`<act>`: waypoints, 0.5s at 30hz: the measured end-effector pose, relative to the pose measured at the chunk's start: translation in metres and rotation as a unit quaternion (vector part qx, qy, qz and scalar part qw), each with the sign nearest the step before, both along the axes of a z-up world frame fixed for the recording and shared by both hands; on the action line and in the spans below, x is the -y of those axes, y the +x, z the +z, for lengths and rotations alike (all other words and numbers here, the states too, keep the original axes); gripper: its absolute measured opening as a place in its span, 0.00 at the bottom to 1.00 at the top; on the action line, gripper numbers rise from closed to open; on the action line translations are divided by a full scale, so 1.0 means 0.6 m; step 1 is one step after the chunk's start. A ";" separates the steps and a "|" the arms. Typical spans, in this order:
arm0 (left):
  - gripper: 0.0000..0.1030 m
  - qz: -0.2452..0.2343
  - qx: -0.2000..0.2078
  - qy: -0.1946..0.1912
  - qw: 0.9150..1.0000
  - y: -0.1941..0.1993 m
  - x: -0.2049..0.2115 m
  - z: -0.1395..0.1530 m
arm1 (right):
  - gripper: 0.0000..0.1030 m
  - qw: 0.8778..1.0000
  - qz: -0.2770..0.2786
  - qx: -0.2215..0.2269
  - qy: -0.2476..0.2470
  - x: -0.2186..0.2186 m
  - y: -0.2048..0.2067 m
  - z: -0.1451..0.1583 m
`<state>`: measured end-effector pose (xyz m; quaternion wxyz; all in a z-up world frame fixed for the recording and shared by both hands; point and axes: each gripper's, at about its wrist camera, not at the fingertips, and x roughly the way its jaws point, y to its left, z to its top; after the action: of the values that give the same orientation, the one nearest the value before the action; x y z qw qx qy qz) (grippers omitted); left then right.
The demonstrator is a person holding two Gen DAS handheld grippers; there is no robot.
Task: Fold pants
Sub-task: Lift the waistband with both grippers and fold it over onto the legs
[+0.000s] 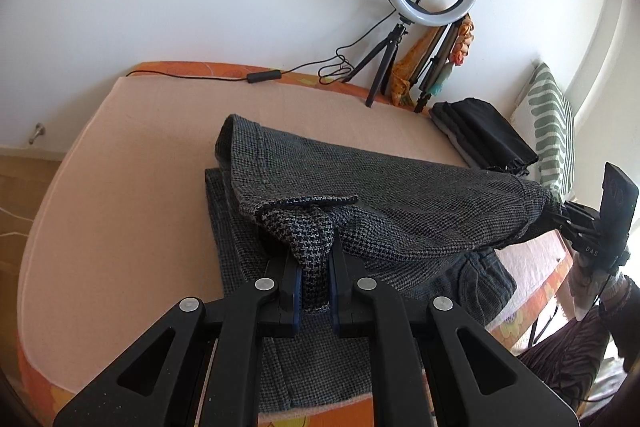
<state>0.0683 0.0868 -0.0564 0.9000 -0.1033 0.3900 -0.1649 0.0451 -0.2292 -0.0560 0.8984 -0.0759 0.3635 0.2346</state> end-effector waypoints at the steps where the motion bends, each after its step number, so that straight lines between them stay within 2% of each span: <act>1: 0.08 -0.001 -0.005 0.000 1.000 -0.009 0.001 -0.007 | 0.19 1.000 0.002 -0.005 -0.003 -0.001 -0.007 -0.009; 6: 0.19 -0.012 -0.019 0.025 0.999 -0.048 0.004 -0.024 | 0.19 1.000 0.006 -0.018 -0.016 0.001 -0.039 -0.048; 15: 0.20 -0.039 -0.042 0.060 0.997 -0.122 -0.014 -0.025 | 0.19 0.998 0.010 -0.033 -0.043 0.002 -0.057 -0.086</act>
<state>-0.0052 0.0949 -0.0711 0.8804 -0.0407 0.4403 -0.1713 0.0107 -0.2301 -0.1078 0.8791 -0.1107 0.4023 0.2303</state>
